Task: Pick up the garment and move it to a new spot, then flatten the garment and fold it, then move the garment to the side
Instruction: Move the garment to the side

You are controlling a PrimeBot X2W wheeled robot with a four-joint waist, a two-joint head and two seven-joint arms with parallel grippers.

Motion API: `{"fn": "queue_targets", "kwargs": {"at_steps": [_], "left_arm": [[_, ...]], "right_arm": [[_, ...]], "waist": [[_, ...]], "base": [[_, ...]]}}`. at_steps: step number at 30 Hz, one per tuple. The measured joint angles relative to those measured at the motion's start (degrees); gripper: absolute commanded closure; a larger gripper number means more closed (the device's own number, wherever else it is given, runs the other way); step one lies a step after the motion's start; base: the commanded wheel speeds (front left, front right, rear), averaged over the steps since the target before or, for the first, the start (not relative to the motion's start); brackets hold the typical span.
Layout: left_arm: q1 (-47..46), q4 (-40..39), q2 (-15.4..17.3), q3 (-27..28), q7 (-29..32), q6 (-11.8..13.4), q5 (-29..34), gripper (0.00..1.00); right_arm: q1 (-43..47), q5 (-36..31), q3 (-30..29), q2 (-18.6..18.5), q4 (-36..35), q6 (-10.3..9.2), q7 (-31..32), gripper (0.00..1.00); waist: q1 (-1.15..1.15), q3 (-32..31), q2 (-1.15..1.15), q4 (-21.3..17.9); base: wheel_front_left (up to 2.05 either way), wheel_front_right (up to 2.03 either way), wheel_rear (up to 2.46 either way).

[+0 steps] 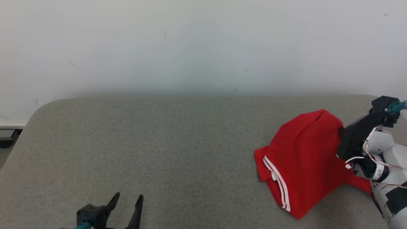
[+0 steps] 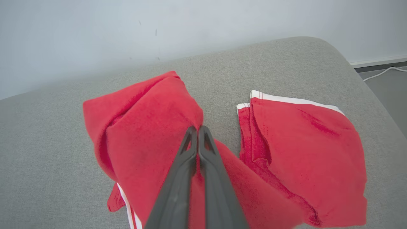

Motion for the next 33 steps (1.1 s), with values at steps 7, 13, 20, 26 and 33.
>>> {"fn": "queue_targets", "kwargs": {"at_steps": [7,13,20,26,33], "left_arm": [[0.0,-0.1,-0.1,0.0,0.0,0.0,0.0,0.0],[-0.1,-0.2,-0.1,-0.1,0.0,0.0,0.0,0.0],[-0.3,-0.6,-0.3,-0.6,0.2,0.0,0.0,0.0],[-0.6,-0.8,0.0,-1.0,0.9,-0.6,0.2,0.0],[-0.7,-1.9,1.3,-1.1,1.8,-0.6,0.6,0.0]], "right_arm": [[0.2,-3.9,-6.2,-0.2,-3.2,0.0,1.2,1.0],[1.7,-8.1,-12.4,-0.7,-5.9,-0.02,2.7,1.0],[2.9,-13.6,-19.1,-0.7,-9.8,-0.01,4.2,1.0],[4.0,-18.0,-26.2,-0.6,-10.9,-0.01,5.2,1.0],[6.1,-24.4,-35.3,1.6,-7.3,-0.01,4.6,1.0]], "waist": [[0.0,0.4,0.0,-1.5],[0.0,0.5,0.0,-2.5],[0.0,1.3,0.0,-3.0],[0.0,2.1,0.0,-2.7],[0.0,3.9,0.0,-2.1]], "base": [[0.0,0.0,0.0],[0.0,0.0,0.0],[0.0,0.0,0.0],[0.0,0.0,0.0],[0.0,0.0,0.0]]}}
